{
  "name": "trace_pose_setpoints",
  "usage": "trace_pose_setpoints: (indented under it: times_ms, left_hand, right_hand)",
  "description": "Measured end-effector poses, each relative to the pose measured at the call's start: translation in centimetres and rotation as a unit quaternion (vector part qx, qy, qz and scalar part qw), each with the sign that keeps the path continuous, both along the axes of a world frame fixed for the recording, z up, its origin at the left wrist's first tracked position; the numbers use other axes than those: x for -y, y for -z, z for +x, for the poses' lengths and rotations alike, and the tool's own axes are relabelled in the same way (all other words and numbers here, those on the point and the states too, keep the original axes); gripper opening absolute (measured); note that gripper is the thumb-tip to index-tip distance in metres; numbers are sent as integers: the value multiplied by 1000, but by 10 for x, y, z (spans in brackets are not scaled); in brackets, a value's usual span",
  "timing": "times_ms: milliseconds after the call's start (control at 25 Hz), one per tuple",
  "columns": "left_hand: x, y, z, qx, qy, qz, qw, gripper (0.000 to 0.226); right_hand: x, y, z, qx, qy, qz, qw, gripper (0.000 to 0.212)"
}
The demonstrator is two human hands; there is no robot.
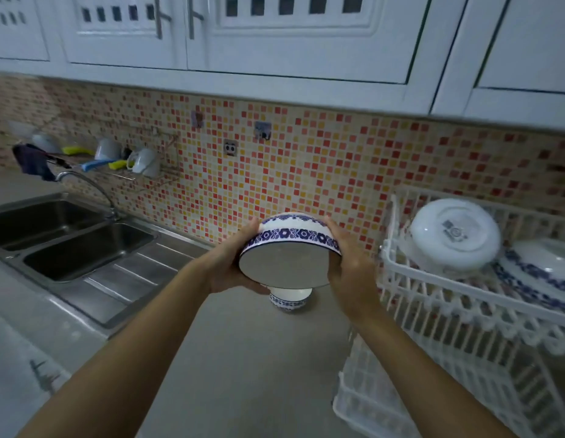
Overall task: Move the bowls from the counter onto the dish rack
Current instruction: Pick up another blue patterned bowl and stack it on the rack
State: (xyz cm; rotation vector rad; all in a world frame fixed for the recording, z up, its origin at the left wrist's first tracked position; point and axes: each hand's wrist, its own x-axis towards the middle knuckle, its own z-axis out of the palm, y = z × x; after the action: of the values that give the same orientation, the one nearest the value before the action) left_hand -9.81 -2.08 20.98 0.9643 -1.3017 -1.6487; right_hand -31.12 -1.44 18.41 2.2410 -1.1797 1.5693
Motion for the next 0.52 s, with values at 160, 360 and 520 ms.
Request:
trace_pose_setpoints:
  times_ms: [160,360,520]
  left_hand:
    - [-45,-40,-30,20,29,-161,986,107]
    - [-58,-101,-66,34,39,-380,923,84]
    - [-50,-125,-114,90,38,-510,855,71]
  right_hand:
    - [-48,-51,-37,-13,-64,-37,997,40]
    - [-94,-122,-100,-135,-152,153,967,83]
    - [-120,-148,-143,-119,-77,231,963,90]
